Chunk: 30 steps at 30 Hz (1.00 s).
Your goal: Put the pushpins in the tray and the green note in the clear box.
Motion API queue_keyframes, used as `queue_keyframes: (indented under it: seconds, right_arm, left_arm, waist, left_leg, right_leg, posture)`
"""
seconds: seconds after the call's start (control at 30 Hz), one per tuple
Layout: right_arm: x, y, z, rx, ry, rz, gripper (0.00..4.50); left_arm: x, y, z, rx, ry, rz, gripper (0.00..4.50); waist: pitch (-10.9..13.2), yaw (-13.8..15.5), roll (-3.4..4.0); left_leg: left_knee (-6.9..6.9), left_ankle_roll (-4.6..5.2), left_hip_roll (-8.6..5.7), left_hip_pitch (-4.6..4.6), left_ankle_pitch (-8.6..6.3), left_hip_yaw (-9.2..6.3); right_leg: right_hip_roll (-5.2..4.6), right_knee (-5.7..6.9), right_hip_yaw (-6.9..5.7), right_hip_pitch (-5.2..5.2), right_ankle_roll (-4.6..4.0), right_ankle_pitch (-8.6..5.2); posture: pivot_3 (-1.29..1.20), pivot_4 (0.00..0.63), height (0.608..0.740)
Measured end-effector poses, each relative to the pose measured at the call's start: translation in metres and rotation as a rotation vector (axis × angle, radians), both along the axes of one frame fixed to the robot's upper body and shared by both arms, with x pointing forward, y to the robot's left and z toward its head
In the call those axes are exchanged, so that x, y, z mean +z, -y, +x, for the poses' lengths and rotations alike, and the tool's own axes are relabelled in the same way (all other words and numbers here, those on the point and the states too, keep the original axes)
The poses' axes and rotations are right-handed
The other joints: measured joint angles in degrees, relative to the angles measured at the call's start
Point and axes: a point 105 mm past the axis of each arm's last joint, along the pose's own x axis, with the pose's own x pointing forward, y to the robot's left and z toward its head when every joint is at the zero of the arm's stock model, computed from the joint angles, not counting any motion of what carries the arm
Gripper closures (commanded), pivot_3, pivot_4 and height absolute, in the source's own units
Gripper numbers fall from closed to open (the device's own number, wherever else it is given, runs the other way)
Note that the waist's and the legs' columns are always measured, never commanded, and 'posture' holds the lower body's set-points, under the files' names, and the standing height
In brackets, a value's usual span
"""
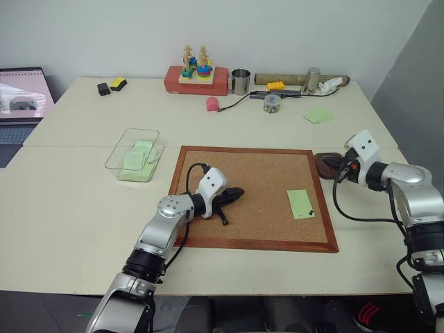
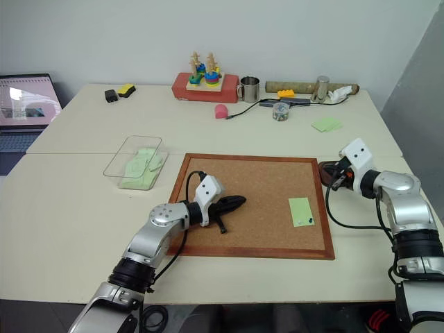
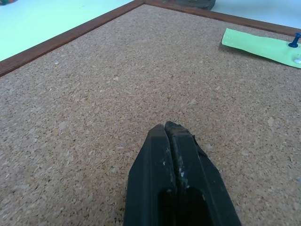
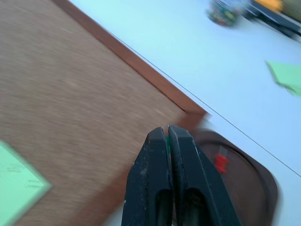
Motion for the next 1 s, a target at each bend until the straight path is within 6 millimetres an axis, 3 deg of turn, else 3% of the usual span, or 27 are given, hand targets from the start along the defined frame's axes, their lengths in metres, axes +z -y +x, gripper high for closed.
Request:
queue_keyframes:
  seconds: [0.1, 0.2, 0.5, 0.67, 0.87, 1.0]
  right_arm:
    - [-0.004, 0.011, 0.008, -0.07, -0.001, -0.02, 4.48]
    - [-0.011, 0.017, 0.013, -0.117, -0.015, -0.026, 3.94]
    - [-0.013, 0.021, 0.014, -0.128, -0.014, -0.003, 1.89]
    - [0.009, 0.014, 0.013, -0.096, 0.043, 0.046, 0.8]
    - [0.022, 0.006, -0.014, 0.042, 0.043, 0.043, 0.8]
    - [0.009, -0.002, -0.054, 0.195, -0.059, -0.005, 0.8]
  left_arm:
    - [0.0, 0.0, 0.0, 0.0, 0.0, 0.0, 4.5]
    - [0.0, 0.0, 0.0, -0.001, 0.001, 0.0, 4.5]
    - [0.0, 0.0, 0.0, -0.001, 0.002, 0.003, 4.5]
    - [0.0, 0.0, 0.0, -0.002, 0.003, 0.005, 4.5]
    - [-0.001, 0.002, 0.0, -0.009, 0.004, 0.008, 4.5]
    - [-0.001, 0.002, 0.0, -0.013, 0.003, 0.01, 4.5]
  waist:
    - [0.0, 0.0, 0.01]
    - [0.0, 0.0, 0.01]
    - [0.0, 0.0, 0.03]
    - [0.0, 0.0, 0.06]
    - [0.0, 0.1, 0.09]
    - [-0.1, 0.1, 0.12]
  left_leg:
    - [0.0, 0.0, 0.0, 0.0, 0.0, 0.0]
    - [0.0, 0.0, -0.01, 0.0, 0.0, 0.02]
    - [0.0, 0.0, 0.0, 0.0, 0.0, 0.02]
    - [0.0, 0.01, 0.0, 0.0, 0.0, 0.0]
    - [0.0, 0.04, 0.0, -0.02, -0.02, -0.03]
    - [0.0, 0.05, 0.0, -0.03, -0.03, -0.04]
  right_leg:
    - [0.0, 0.0, 0.0, 0.0, 0.0, 0.0]
    - [0.0, 0.0, 0.02, 0.0, 0.0, 0.0]
    - [0.0, 0.0, 0.02, 0.0, 0.0, 0.0]
    - [0.0, 0.0, 0.01, 0.0, 0.0, 0.0]
    - [0.0, -0.03, -0.02, 0.01, 0.02, -0.01]
    - [0.0, -0.04, -0.02, 0.03, 0.22, -0.13]
  posture:
    - [0.0, 0.15, 0.74]
    - [0.0, 0.15, 0.74]
    - [0.0, 0.15, 0.74]
    - [0.0, 0.15, 0.74]
    - [0.0, 0.15, 0.74]
    - [0.0, 0.15, 0.74]
